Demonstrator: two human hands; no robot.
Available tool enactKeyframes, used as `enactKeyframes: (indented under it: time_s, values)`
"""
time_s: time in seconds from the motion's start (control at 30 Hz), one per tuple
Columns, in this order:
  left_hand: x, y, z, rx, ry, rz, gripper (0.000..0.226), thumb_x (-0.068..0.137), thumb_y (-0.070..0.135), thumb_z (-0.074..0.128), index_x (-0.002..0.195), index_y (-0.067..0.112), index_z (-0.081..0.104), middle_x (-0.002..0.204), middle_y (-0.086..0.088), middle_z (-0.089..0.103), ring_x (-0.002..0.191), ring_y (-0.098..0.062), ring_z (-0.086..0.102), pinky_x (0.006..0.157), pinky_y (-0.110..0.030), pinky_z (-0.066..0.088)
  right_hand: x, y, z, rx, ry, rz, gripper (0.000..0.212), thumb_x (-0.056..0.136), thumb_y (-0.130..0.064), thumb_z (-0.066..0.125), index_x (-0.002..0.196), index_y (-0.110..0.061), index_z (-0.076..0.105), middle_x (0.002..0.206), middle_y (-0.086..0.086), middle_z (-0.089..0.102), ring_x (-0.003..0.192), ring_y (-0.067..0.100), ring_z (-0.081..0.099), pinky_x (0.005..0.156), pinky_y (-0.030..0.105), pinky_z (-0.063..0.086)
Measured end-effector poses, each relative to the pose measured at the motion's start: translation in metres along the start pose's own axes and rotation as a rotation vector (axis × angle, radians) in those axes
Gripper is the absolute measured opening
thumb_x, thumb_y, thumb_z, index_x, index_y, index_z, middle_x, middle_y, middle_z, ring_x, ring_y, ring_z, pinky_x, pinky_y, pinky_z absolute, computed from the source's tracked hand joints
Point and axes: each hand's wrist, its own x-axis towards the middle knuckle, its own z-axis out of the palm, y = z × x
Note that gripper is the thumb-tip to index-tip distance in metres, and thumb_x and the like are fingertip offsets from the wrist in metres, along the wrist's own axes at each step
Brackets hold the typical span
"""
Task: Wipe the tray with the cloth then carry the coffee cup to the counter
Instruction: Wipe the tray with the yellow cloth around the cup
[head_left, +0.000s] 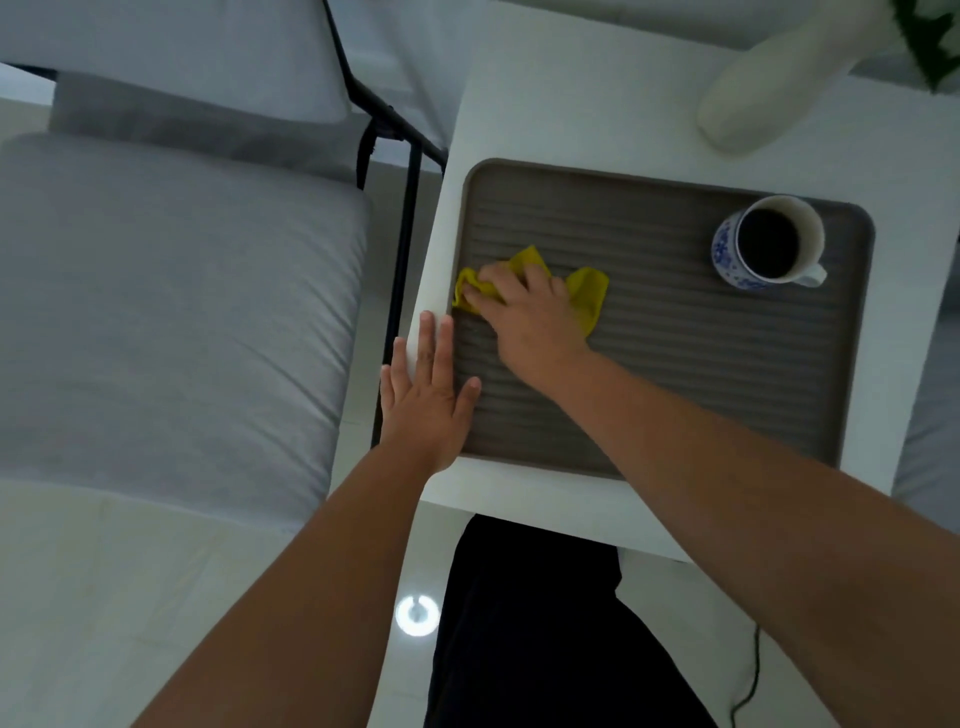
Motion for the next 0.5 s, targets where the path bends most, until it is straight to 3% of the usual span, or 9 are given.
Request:
enactKeyframes:
  time_s: [0.13, 0.27, 0.4, 0.5]
  values:
    - [0.0, 0.001, 0.001, 0.0, 0.007, -0.004, 0.067, 0.099, 0.05, 0.023, 0.143, 0.043, -0.027, 0.155, 0.016, -0.029, 0.146, -0.026, -0.02, 0.116, -0.047, -0.01, -0.04, 0.007, 0.019, -0.082, -0.009, -0.042, 0.066, 0.074, -0.012, 0.065, 0.136, -0.028, 0.05, 0.138, 0.003, 0.05, 0.111, 0.038, 0.049, 0.082, 0.046, 0.042]
    - [-0.001, 0.002, 0.001, 0.014, 0.006, -0.016, 0.066, 0.099, 0.05, 0.023, 0.144, 0.042, -0.025, 0.156, 0.016, -0.028, 0.147, -0.027, -0.019, 0.116, -0.047, -0.009, -0.076, 0.025, 0.026, -0.081, 0.075, 0.11, 0.06, 0.068, -0.011, 0.062, 0.125, -0.025, 0.061, 0.128, 0.007, 0.059, 0.096, 0.04, 0.055, 0.071, 0.043, 0.045]
    - [-0.002, 0.004, 0.0, 0.011, 0.013, -0.03, 0.065, 0.099, 0.053, 0.021, 0.146, 0.041, -0.023, 0.157, 0.016, -0.026, 0.147, -0.027, -0.019, 0.115, -0.047, -0.01, -0.122, 0.056, 0.03, 0.025, 0.105, 0.298, 0.057, 0.071, -0.011, 0.052, 0.127, -0.02, 0.061, 0.129, 0.015, 0.057, 0.092, 0.045, 0.054, 0.072, 0.048, 0.049]
    - [-0.003, 0.008, 0.001, 0.025, 0.02, -0.044, 0.065, 0.098, 0.054, 0.018, 0.147, 0.039, -0.021, 0.158, 0.013, -0.024, 0.147, -0.028, -0.019, 0.117, -0.049, -0.01, -0.145, 0.073, 0.029, 0.134, 0.154, 0.457, 0.053, 0.081, -0.024, 0.037, 0.128, -0.016, 0.06, 0.131, 0.019, 0.054, 0.096, 0.046, 0.053, 0.085, 0.052, 0.048]
